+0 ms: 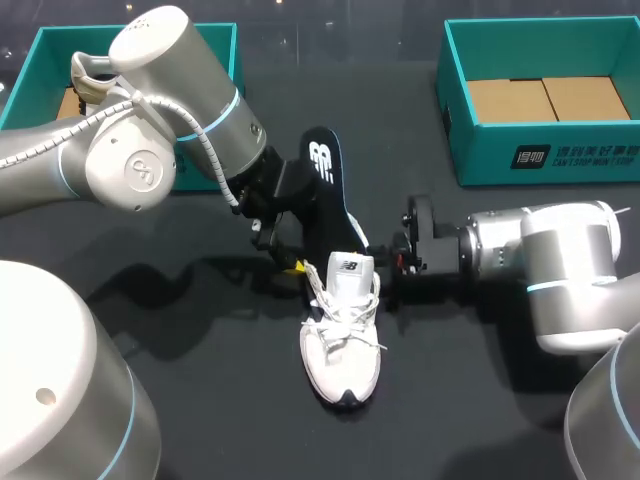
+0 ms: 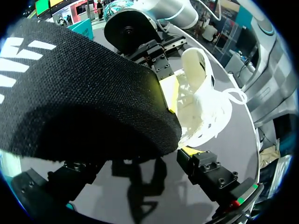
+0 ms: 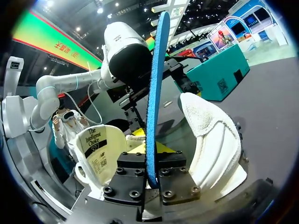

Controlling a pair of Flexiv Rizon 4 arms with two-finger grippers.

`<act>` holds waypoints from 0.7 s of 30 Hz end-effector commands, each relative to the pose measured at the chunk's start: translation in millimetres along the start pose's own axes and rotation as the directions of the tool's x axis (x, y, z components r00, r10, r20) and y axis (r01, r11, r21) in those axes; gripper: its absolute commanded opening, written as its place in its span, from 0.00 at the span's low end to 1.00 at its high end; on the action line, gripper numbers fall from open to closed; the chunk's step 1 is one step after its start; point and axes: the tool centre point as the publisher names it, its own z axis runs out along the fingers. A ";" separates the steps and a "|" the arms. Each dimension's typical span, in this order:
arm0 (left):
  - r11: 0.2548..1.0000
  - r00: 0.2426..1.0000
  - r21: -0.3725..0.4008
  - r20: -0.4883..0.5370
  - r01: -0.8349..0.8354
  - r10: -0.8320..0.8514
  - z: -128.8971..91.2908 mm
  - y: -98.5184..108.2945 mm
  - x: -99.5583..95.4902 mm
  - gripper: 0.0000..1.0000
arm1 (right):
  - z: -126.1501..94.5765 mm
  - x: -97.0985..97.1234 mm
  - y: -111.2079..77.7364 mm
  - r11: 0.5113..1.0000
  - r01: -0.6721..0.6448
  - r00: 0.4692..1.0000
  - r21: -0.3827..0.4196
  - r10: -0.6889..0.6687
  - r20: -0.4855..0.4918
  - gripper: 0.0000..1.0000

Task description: Take the shoe out of the shoebox, open the shoe tongue, remove and reinsert the insole, then place the shoe into the shoebox

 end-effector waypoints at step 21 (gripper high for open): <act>1.000 1.000 -0.001 0.000 -0.001 0.001 0.2 -0.2 -0.1 1.00 | 5.4 -5.1 15.2 0.998 0.046 0.999 0.037 -0.046 -0.008 0.38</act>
